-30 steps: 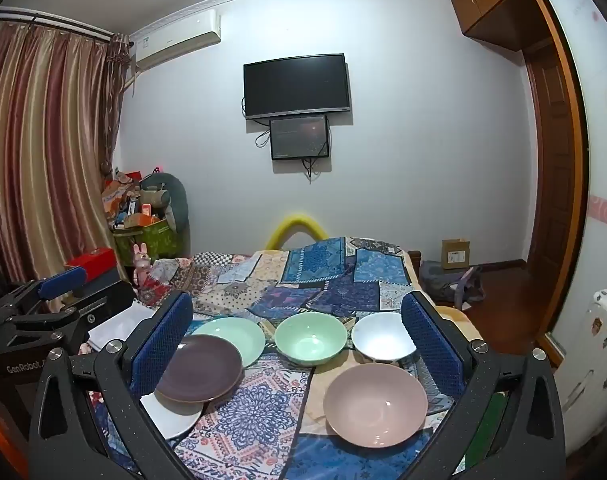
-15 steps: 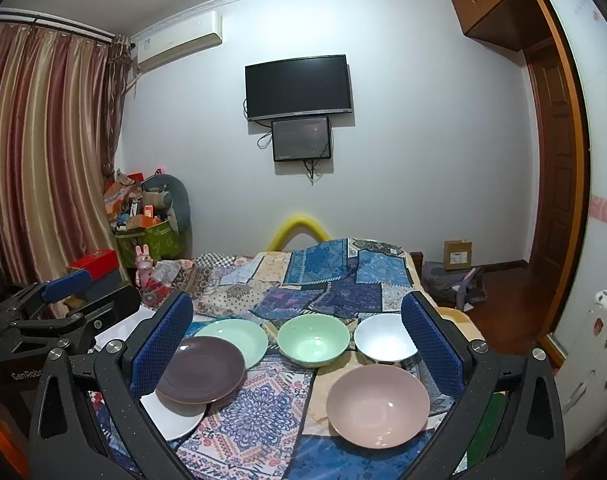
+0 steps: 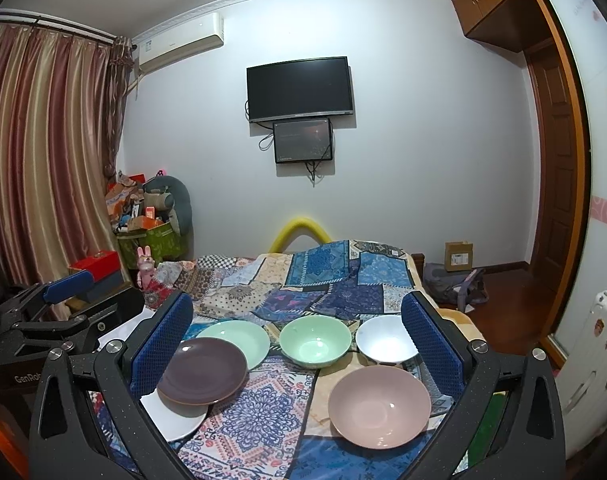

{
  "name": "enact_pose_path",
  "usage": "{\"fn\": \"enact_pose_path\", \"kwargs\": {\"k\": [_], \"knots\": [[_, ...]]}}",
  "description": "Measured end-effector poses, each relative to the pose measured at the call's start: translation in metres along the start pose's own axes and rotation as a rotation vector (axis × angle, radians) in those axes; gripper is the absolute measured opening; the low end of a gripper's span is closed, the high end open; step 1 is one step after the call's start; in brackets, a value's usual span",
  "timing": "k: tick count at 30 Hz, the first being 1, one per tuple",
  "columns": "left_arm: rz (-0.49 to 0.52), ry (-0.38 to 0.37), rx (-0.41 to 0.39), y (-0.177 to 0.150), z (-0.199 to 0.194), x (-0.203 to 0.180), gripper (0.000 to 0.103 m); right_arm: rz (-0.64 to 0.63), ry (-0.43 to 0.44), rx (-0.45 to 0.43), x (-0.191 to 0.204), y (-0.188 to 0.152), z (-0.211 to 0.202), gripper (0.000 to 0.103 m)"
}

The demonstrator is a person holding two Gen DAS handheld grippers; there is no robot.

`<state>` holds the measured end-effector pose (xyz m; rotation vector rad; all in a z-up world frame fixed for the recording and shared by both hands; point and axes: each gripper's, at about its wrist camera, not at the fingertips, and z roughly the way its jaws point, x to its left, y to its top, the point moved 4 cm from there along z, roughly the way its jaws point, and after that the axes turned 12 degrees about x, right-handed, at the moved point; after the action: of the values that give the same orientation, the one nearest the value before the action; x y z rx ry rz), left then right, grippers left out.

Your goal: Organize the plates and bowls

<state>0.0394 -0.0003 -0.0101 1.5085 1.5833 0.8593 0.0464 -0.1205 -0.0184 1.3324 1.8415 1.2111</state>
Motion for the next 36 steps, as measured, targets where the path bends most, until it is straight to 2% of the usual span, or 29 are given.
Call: {"fn": "enact_pose_path", "kwargs": {"k": [36], "knots": [[0.015,0.012,0.001,-0.0003,-0.0005,-0.0060,0.103,0.004,0.004,0.004,0.0004,-0.0028,0.0024,0.103]]}}
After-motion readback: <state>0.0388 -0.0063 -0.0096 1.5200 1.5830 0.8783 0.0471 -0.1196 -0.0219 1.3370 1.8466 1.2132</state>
